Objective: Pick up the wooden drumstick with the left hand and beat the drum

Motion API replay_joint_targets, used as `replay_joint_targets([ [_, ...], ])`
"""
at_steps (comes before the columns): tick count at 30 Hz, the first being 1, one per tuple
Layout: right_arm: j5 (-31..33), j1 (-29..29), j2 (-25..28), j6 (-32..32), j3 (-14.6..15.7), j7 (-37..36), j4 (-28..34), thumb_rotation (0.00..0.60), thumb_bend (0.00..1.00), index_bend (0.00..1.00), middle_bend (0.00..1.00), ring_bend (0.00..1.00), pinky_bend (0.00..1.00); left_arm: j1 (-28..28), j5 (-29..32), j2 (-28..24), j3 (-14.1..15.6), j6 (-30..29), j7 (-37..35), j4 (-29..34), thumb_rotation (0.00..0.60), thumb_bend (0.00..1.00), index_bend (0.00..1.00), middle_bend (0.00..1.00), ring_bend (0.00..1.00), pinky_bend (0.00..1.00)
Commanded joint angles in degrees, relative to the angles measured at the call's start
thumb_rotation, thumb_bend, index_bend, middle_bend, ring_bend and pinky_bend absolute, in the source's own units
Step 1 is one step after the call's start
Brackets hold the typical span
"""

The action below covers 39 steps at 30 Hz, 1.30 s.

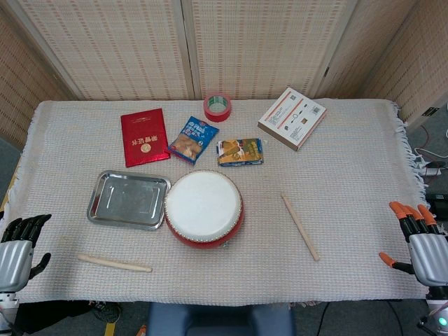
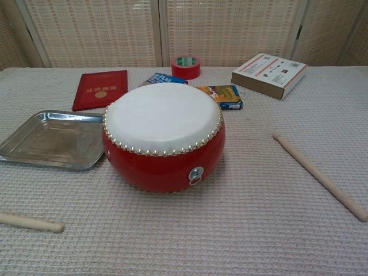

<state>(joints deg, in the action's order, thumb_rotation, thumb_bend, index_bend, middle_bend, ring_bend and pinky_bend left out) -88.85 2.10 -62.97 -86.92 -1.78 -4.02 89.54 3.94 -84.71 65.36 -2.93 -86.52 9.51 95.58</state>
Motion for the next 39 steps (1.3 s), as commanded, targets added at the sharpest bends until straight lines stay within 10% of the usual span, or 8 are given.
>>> replay_joint_targets([
  [1, 0.1, 0.0, -0.1, -0.1, -0.1, -0.1, 0.0, 0.600, 0.04, 0.00, 0.08, 0.00, 0.00, 0.2, -0.2, 0.6, -0.2, -0.1, 0.5, -0.1, 0.600, 0.24, 0.16, 0.16, 0.13, 0.12],
  [17, -1.5, -0.8, -0.2, -2.8, -0.3, -2.4, -2.0, 0.600, 0.04, 0.00, 0.08, 0.00, 0.00, 1.6, -4.2, -0.2, 1.1, 1.0, 0.7, 0.5, 0.600, 0.35, 0.26, 0.18, 0.16, 0.13],
  [39, -2.1, -0.8, -0.3, -3.3, -0.3, -2.8, -2.2, 0.600, 0.04, 0.00, 0.08, 0.00, 0.00, 12.9, -7.3, 10.3, 5.8, 21.6, -0.2, -4.8, 0.600, 0.39, 0.44, 0.20, 0.15, 0.13],
])
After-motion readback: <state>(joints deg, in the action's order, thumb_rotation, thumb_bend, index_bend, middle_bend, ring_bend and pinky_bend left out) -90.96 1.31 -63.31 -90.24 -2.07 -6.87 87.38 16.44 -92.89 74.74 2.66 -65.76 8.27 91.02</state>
